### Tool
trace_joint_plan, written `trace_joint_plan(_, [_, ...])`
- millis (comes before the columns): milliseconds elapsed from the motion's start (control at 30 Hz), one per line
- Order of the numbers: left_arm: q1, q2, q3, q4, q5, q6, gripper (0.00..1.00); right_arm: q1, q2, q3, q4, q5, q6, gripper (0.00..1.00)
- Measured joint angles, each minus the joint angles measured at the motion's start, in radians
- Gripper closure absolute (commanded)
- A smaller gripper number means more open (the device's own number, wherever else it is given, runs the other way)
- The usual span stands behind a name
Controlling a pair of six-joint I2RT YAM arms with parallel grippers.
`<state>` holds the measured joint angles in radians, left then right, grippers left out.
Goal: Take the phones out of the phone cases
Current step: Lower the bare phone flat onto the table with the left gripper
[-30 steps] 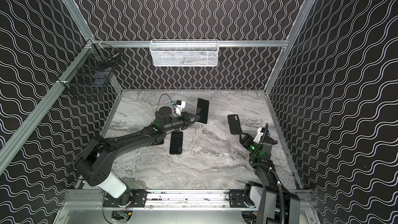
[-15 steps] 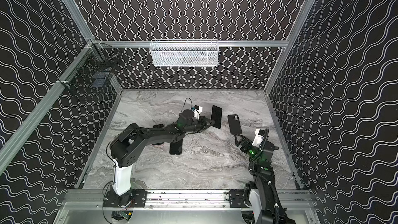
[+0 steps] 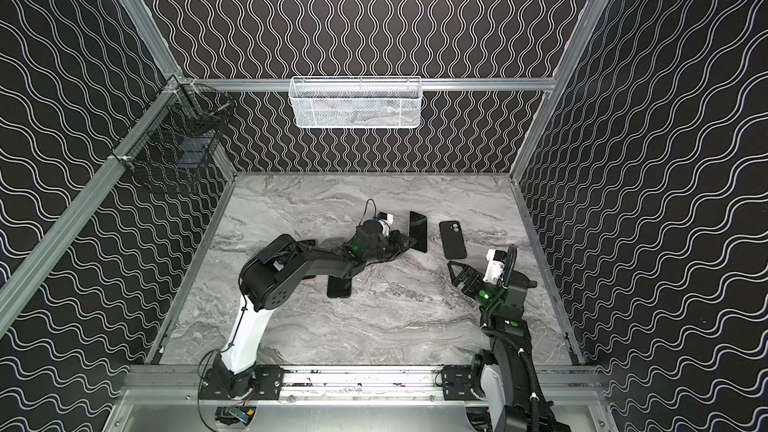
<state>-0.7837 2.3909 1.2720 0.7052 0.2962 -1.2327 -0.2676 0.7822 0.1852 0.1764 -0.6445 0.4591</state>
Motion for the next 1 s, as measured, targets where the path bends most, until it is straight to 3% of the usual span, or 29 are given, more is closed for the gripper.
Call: trace_joint_plan(1000, [-0.011,0.110,0.101,0.008,-0.033,-0.096,1.00,0.000,0.146,0.056,0.032,-0.027,-0.010,0.01])
